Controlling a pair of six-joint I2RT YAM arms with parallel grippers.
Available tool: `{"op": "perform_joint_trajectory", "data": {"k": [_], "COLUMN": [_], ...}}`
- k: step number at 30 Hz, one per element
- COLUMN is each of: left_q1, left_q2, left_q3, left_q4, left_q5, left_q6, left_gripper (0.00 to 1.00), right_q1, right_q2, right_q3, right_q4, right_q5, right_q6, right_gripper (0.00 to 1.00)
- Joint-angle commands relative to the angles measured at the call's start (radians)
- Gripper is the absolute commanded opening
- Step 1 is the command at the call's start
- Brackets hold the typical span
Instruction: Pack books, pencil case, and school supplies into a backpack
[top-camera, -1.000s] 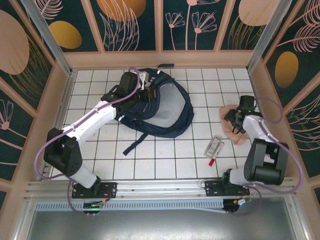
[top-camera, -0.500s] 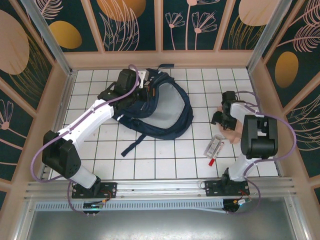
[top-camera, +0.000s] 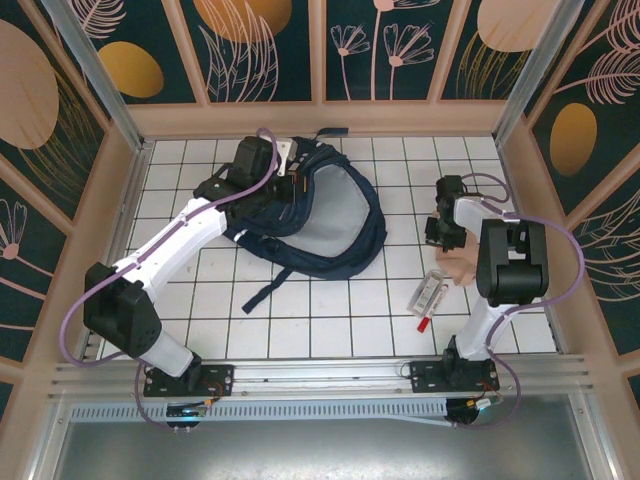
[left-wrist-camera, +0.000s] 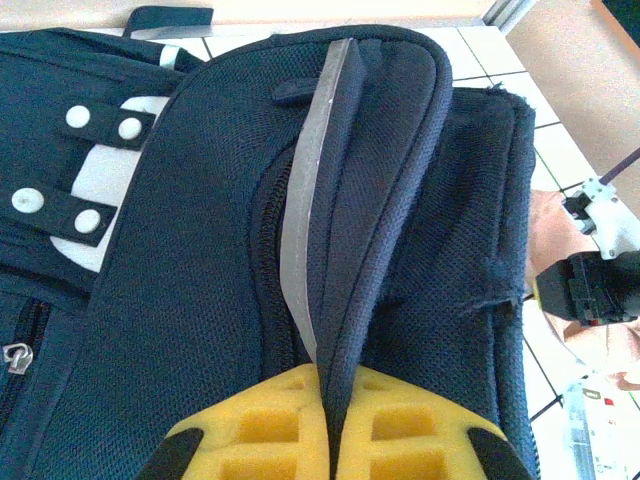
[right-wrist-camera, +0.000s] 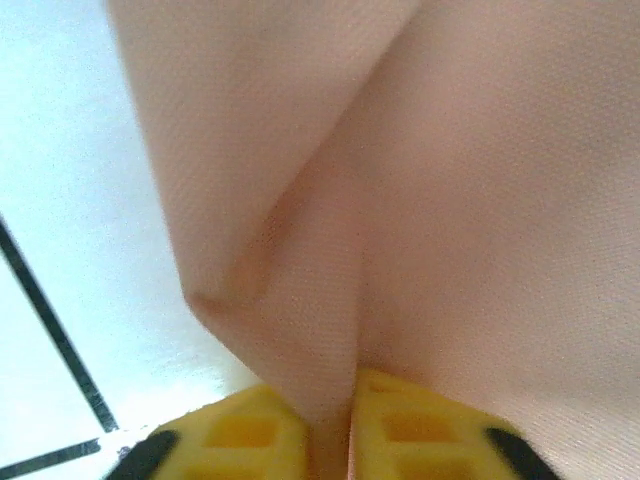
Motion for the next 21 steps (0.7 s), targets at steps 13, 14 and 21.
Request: {"op": "perform_joint_trajectory", "data": {"k": [13,14,21], "left_q1": [0.006,0.006,0.007], "left_q2": [-0.072,-0.068,-0.029], "left_q3": [0.127,0.135,0.188], "left_q4": [0.0,0.0,-0.009], "left_q5": [-0.101,-0.104,-0.11], "left_q6": [-0.002,-0.011,-0.043], "left_gripper": [0.0,0.0,0.0], "right_q1": [0.119,0.142,0.385], "right_q2": [-0.459,-0.478,-0.488], "right_q3": [0.025,-0.001,-0.161], "right_q4": [0.27,0.326,0.83], "right_q5": [-0.63,-0.664,-0.771], "right_q6": [0.477,0.538,0.989], "right_gripper": [0.0,0.0,0.0]}}
